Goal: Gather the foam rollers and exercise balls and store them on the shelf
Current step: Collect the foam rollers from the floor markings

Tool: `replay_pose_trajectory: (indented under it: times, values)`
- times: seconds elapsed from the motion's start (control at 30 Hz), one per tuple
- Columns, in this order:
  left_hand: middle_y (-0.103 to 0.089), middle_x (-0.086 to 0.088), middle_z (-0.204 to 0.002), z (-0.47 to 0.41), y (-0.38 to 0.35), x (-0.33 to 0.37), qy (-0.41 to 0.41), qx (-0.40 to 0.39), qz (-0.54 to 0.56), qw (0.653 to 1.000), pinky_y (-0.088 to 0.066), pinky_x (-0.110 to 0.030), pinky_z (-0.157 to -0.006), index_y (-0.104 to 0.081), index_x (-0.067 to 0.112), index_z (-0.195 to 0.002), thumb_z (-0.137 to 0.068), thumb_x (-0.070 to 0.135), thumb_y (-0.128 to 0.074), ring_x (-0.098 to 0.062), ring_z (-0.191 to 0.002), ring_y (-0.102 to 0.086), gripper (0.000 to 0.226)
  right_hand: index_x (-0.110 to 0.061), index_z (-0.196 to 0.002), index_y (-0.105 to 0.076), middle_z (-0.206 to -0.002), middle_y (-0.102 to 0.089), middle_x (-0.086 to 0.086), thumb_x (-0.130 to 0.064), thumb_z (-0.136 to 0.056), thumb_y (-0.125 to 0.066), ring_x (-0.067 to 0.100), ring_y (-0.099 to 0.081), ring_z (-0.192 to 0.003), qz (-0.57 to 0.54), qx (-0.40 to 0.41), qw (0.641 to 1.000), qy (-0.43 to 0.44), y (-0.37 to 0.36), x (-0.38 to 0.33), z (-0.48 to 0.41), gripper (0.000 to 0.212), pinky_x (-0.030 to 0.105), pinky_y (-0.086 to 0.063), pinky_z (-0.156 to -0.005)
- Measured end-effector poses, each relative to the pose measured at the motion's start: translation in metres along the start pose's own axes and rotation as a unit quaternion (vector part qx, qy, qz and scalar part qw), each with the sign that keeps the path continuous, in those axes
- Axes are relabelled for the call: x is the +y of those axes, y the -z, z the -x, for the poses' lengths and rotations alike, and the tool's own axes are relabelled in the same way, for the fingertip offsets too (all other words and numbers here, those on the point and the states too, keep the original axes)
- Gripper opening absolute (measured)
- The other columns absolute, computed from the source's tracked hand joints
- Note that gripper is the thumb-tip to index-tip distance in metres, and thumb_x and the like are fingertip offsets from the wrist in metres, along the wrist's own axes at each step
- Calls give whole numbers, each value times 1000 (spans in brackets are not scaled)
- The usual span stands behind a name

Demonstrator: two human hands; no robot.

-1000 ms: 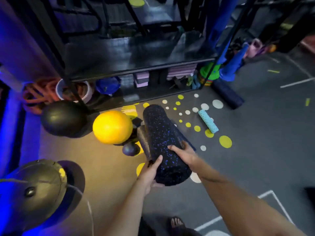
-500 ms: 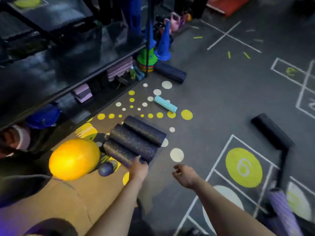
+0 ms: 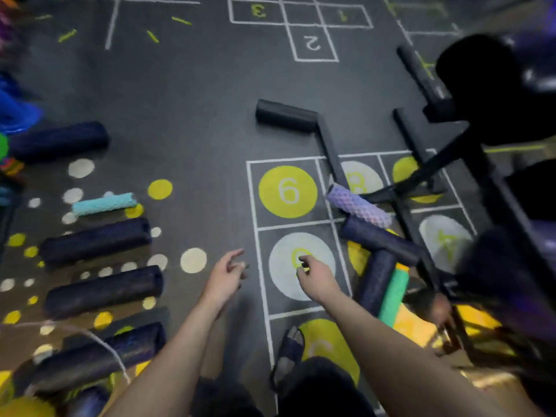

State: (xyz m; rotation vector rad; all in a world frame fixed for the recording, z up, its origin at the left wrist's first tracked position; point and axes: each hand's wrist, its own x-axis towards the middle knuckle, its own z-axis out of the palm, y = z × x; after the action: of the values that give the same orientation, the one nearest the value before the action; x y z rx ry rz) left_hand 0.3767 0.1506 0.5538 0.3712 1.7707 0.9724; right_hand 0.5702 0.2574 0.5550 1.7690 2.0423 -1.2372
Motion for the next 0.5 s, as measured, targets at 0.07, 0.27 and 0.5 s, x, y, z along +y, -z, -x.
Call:
replay_pose_trajectory:
  times: [0.07, 0.27, 0.5]
  values:
    - [-70, -4, -99, -9, -58, 17, -5, -31, -7, 999, -46, -27, -65, -60, 25, -127, -102, 5, -51, -14, -78, -62, 33, -13, -141, -54, -137, -63, 9, -24, -100, -52, 28, -61, -121, -28, 11, 999, -29, 26, 48, -3, 43, 34, -45, -103]
    - [-73, -10, -108, -33, -201, 40, 8, -127, -85, 988, -49, -33, -73, -62, 23, -133, -101, 14, -57, -16, -85, -69, 34, -15, -137, -58, -129, -67, 9, -26, -98, -55, 28, -62, -119, -126, 81, 976, -159, 97, 177, -7, 40, 33, -48, -95]
    - [-72, -12, -112, -116, -312, 3, 51, -213, -130, 967, -51, -36, -79, -65, 37, -121, -101, 15, -57, -21, -92, -70, 31, -10, -143, -50, -139, -60, 13, -29, -98, -57, 31, -57, -127, -185, 111, 938, -272, 83, 290, -75, 50, 37, -45, -102]
